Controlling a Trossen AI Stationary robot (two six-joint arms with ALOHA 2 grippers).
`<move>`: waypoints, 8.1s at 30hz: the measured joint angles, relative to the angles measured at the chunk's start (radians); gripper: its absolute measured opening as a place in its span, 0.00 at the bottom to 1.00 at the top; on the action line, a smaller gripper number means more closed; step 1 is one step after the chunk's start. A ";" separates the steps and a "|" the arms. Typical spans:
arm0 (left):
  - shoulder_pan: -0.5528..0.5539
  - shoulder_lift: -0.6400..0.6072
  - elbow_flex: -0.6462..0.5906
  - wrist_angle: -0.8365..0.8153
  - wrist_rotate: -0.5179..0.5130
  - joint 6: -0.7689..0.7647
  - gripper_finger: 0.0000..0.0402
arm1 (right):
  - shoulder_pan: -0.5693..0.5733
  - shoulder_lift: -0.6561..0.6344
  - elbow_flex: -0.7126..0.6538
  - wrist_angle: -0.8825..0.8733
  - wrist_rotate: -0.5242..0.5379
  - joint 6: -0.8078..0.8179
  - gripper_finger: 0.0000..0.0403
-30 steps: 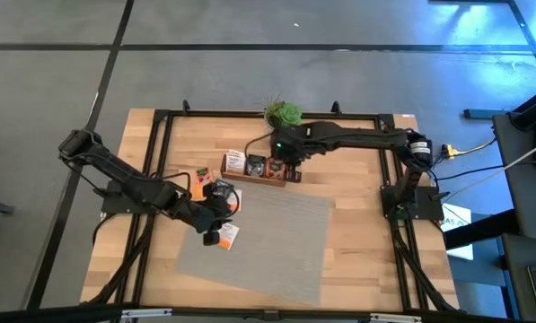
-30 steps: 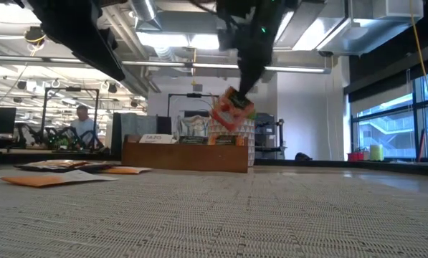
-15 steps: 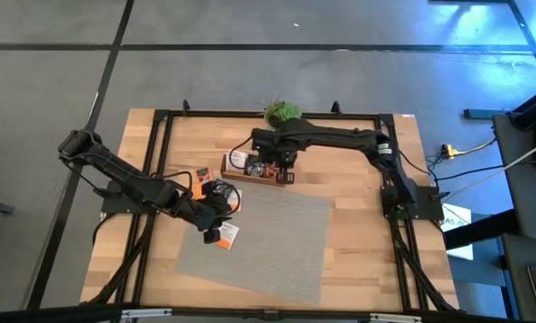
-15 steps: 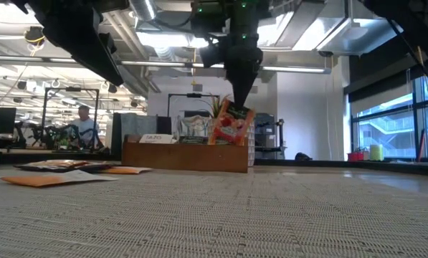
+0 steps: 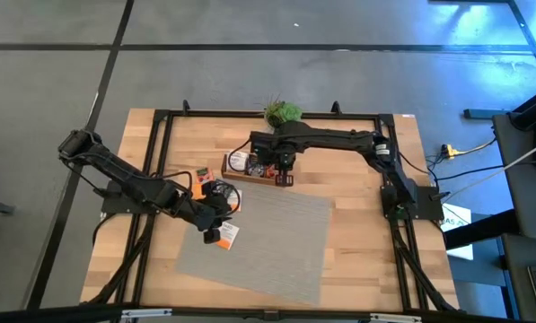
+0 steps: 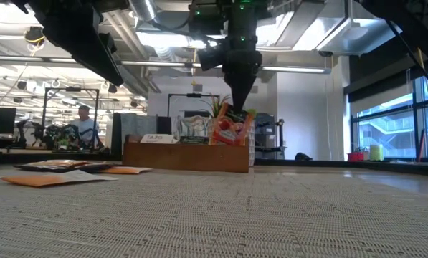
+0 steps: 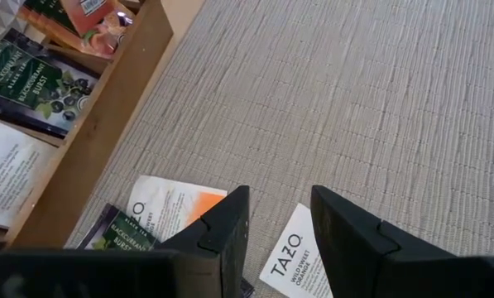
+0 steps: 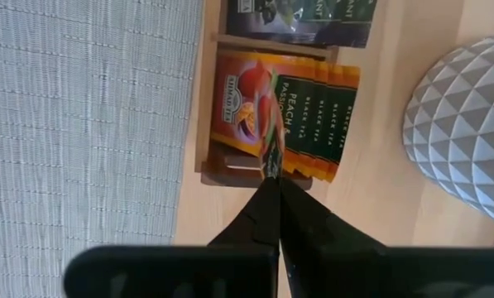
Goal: Pick & Place Tea
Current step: Put the orange tea bag into the right section of the wooden organizer, then put the white tea bag into the left section of the wooden organizer
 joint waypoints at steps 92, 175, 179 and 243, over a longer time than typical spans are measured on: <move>-0.227 0.264 -0.333 0.604 0.028 -0.122 0.32 | 0.286 0.055 -0.665 1.501 -0.304 1.134 0.40; -0.322 0.259 -0.333 0.636 0.055 -0.579 0.32 | 0.097 -0.140 -0.279 0.771 0.098 0.262 0.01; -0.322 0.260 -0.333 0.644 0.056 -0.569 0.32 | 0.059 -0.139 -0.280 0.795 0.097 0.215 0.01; -0.302 -0.177 -0.331 0.502 -0.083 -0.183 0.32 | -0.003 0.060 -0.274 0.921 -0.003 0.055 0.14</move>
